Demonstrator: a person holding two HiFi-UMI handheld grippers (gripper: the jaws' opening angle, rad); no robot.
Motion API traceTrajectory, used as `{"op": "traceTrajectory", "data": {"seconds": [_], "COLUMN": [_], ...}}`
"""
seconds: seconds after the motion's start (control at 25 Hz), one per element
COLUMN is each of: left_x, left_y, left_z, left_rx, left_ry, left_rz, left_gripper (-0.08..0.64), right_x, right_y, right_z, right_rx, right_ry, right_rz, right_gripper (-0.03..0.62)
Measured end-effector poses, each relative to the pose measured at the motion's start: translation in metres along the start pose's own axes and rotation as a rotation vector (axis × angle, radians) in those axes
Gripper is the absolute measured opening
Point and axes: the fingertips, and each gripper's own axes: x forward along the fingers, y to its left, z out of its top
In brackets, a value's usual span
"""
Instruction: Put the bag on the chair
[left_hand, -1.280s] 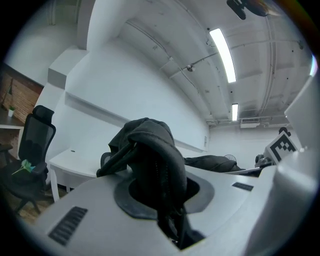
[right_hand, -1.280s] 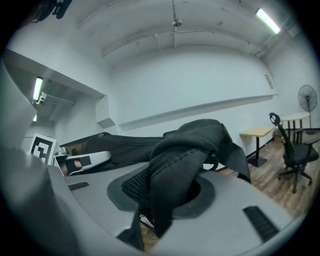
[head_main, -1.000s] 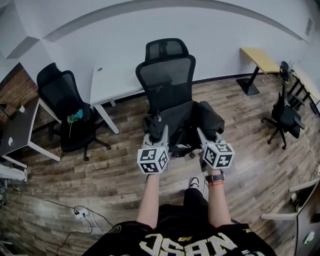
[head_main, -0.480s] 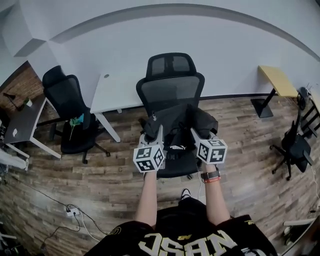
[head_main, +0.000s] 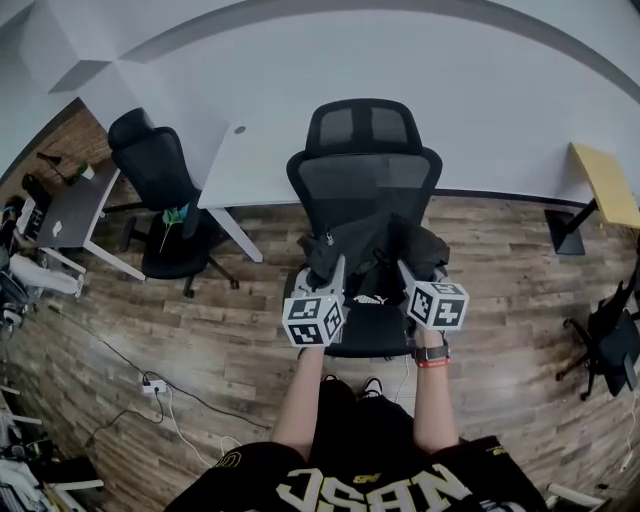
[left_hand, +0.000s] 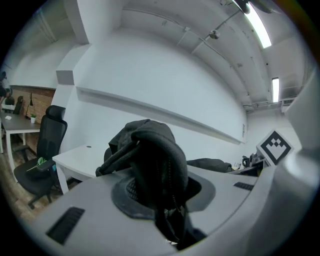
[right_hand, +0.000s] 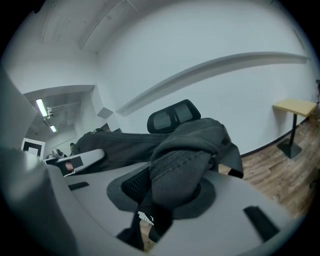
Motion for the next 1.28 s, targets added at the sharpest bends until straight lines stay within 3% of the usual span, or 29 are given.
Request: {"op": "traceTrajectory", "data": {"seconds": [0.28,0.44,0.72,1.28], "left_x": [0.045,0.074,0.093,0.115], "left_y": [0.027,0.054,0.092,0.128], "left_z": [-0.027,-0.048,-0.098,-0.191], "left_rx": [-0.008,-0.050,-0.119,-0.217], "left_ry": [0.071,0.111,0.209,0.376], "left_rz": [0.002,0.032,0.054,0.095], "left_gripper": [0.117,0.117,0.117,0.118], "right_x": [0.054,0.094,0.132,0.179], "right_y": [-0.022,-0.032,-0.043,-0.070], "right_z": [-0.012,-0.020,-0.059,-0.130], "right_rx": [0.052,0.058,0.100,0.144], "right_ry": [0.054,0.097,0.195,0.348], "right_rz": [0.001,-0.009,-0.034,-0.097], "right_gripper": [0.117,0.117,0.120,0.137]}}
